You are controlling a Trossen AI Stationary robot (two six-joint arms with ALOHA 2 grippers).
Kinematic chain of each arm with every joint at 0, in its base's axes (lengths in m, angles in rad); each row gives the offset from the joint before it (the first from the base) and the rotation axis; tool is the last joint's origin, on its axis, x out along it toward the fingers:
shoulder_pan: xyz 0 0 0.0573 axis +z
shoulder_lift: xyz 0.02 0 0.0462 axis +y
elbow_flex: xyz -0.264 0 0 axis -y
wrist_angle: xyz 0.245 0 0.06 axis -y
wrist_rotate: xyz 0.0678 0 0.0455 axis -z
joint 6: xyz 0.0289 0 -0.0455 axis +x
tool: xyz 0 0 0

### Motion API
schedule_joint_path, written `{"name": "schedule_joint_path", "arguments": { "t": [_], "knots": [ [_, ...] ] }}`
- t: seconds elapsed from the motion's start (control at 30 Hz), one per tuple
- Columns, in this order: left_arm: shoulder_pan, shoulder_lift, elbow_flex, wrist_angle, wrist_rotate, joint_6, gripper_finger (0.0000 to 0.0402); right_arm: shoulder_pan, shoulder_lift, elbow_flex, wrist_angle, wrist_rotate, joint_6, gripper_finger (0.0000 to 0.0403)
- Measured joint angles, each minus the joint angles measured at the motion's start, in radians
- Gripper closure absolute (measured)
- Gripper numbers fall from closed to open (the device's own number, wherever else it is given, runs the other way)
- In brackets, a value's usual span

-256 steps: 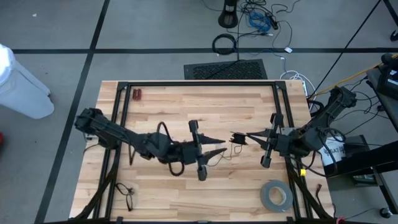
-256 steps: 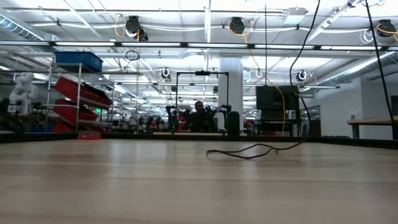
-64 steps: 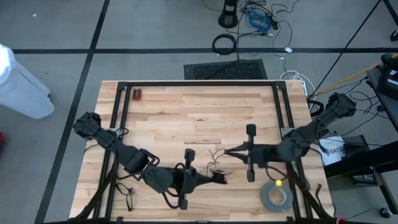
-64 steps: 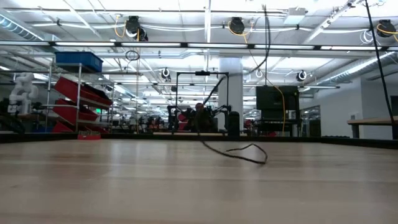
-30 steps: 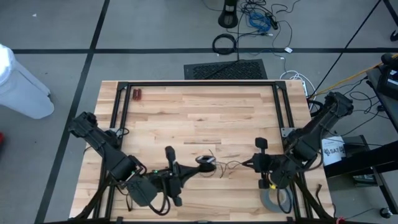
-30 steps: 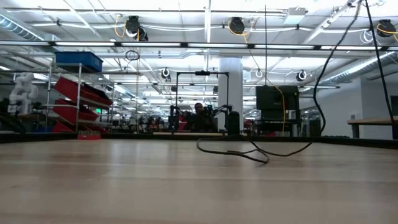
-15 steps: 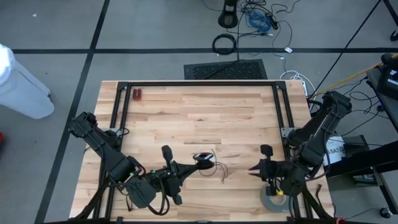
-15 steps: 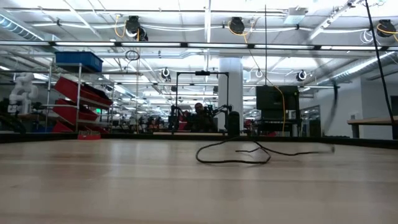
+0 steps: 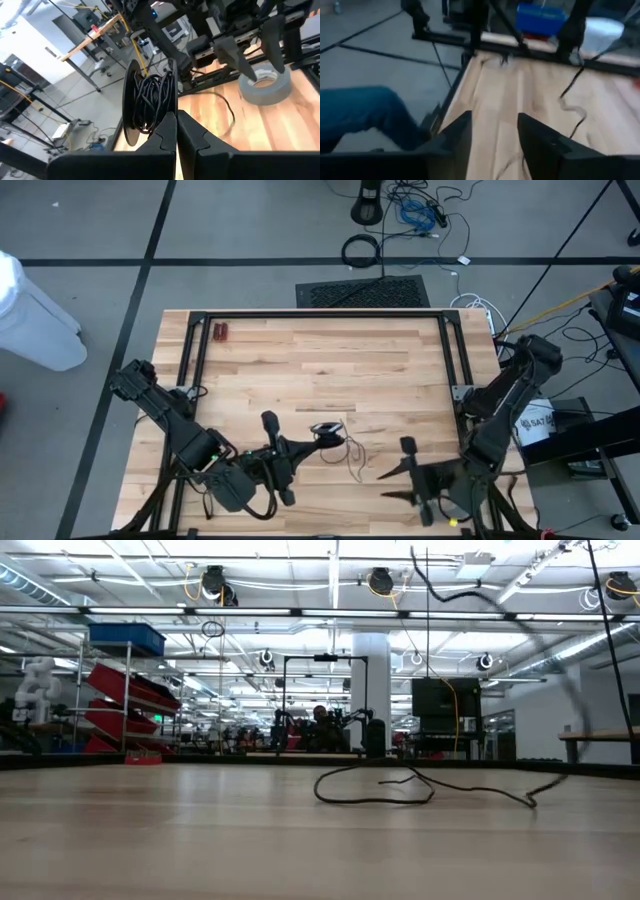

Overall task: Coil cords
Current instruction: Uncoil the black wire from the spool

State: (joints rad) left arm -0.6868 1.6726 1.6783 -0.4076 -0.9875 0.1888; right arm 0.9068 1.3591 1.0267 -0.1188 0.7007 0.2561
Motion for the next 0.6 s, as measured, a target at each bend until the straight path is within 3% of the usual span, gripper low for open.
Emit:
{"name": "schedule_joint_path", "arguments": {
  "t": [0.17, 0.3, 0.6],
  "knots": [
    [0.0, 0.0, 0.0, 0.0, 0.003, -0.012, 0.0402, -0.07, 0.021, 0.0, 0.104, 0.115, -0.088, 0.0202],
    [0.0, 0.0, 0.0, 0.0, 0.018, -0.026, 0.0402, -0.115, 0.021, 0.0, 0.153, 0.109, -0.102, 0.0179],
    [0.0, 0.0, 0.0, 0.0, 0.018, -0.027, 0.0402, -0.163, 0.025, 0.0, 0.168, 0.108, -0.111, 0.0186]
  ]
}}
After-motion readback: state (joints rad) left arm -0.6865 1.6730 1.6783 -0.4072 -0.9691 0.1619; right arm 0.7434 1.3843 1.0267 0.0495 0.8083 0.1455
